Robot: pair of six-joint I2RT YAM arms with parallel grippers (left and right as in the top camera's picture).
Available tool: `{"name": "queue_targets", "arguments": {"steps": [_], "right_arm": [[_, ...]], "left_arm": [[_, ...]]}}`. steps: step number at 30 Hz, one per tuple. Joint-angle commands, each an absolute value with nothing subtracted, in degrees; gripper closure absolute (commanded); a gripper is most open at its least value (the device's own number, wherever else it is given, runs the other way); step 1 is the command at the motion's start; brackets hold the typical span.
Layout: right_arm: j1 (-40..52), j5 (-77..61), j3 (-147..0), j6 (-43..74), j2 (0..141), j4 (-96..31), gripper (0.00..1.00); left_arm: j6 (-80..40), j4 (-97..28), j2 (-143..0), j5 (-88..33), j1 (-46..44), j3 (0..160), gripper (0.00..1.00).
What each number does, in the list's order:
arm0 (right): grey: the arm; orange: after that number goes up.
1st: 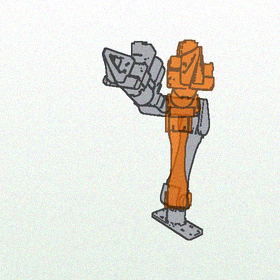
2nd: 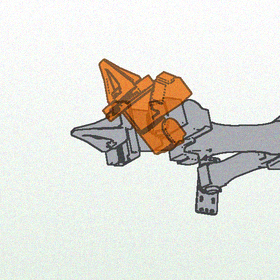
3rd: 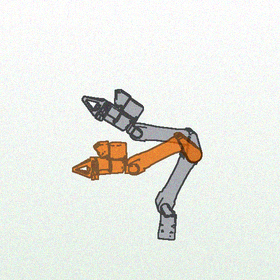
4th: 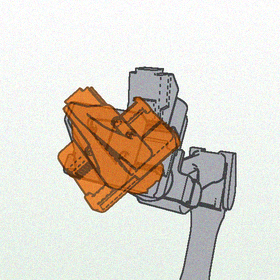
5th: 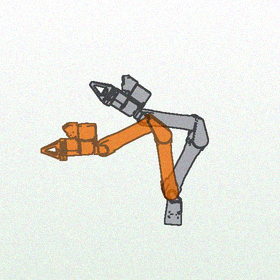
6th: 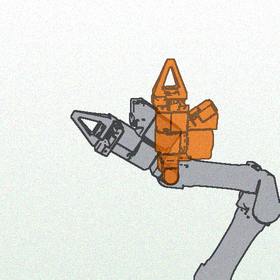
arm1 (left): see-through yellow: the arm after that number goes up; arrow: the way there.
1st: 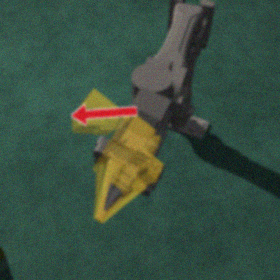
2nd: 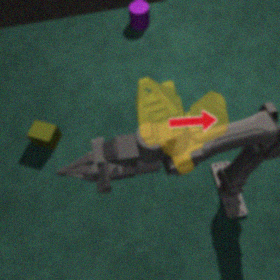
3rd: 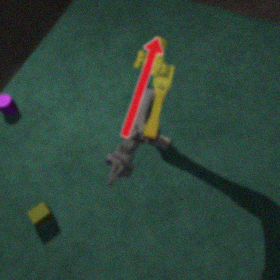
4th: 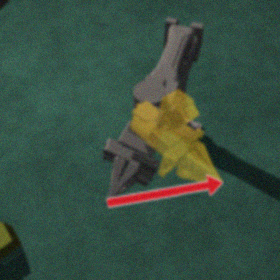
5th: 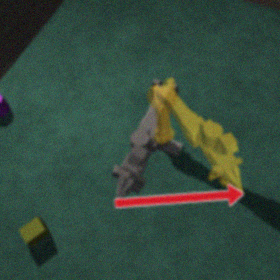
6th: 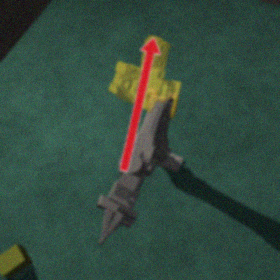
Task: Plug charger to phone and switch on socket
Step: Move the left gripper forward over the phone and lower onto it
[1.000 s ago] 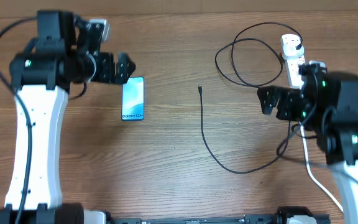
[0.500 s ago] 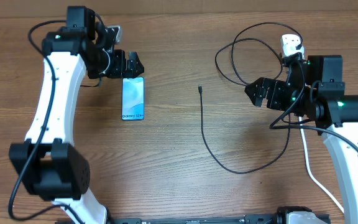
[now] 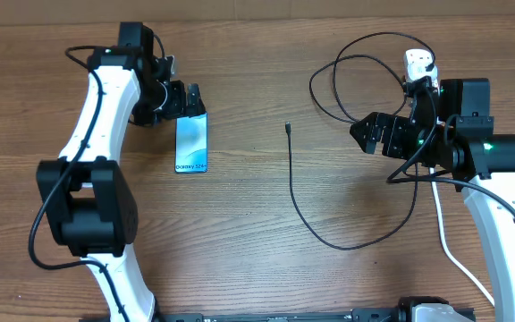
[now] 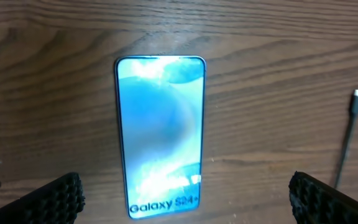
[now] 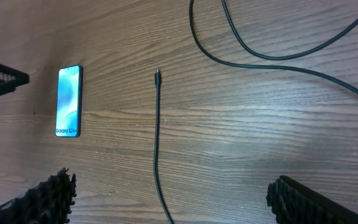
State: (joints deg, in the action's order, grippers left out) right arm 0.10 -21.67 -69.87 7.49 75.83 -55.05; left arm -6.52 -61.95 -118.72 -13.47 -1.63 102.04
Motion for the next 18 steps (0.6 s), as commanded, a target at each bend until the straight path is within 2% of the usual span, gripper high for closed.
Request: {"name": "queue_targets", "arguments": {"steps": [1,6,11,18], "right_arm": [[0.36,-22.17,-71.42,7.40,75.90,-54.83,0.00],[0.36,-22.15,-71.42,7.40,75.90,-54.74,0.00],[0.36,-22.15,-71.42,7.40,75.90,-54.78,0.00],[0.36,-22.15,-71.33,7.40,75.90,-54.83,0.00]], "left_arm": [[-8.03,-60.62,-119.94,-11.35,-3.29,103.24,0.00],[-11.75,-59.27,-121.56,-5.69,-5.65,103.24,0.00],[-11.84,-58.61,-124.42,-5.13,-7.92,103.24,0.00],[-14.44,-61.49,-125.93,-0.84,-7.66,103.24,0.00]]}}
